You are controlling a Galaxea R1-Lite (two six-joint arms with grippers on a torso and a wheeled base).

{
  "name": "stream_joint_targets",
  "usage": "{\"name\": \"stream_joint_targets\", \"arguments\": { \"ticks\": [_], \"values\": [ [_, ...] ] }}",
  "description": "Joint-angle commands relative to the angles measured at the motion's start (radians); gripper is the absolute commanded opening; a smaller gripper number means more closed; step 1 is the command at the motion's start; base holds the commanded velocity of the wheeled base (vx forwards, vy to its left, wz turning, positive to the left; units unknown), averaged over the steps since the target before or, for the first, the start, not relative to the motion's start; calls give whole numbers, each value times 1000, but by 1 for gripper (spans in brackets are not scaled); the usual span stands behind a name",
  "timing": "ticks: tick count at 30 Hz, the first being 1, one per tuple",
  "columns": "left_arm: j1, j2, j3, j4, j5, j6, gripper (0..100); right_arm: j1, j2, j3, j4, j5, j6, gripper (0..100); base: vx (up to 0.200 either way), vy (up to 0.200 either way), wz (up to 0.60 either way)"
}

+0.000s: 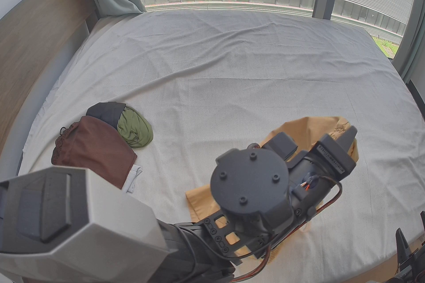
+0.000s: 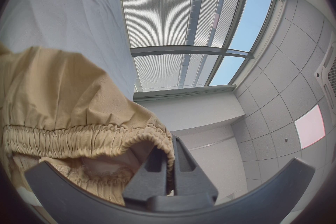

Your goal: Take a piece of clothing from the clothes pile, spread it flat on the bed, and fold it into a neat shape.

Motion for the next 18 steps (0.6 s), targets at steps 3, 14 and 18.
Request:
{"name": "stream_joint_targets", "arguments": {
  "ticks": [3,14,18],
  "values": [
    [-26,-120,-143,118,0,0,0,0,-16,18,0,0,-1,100,0,0,0],
    [12,-320,-191,224,2,-31,0,0,-16,18,0,0,-1,100,0,0,0],
    [52,-405,-137,278,2,-102,0,0,-16,18,0,0,-1,100,0,0,0]
  ]
}}
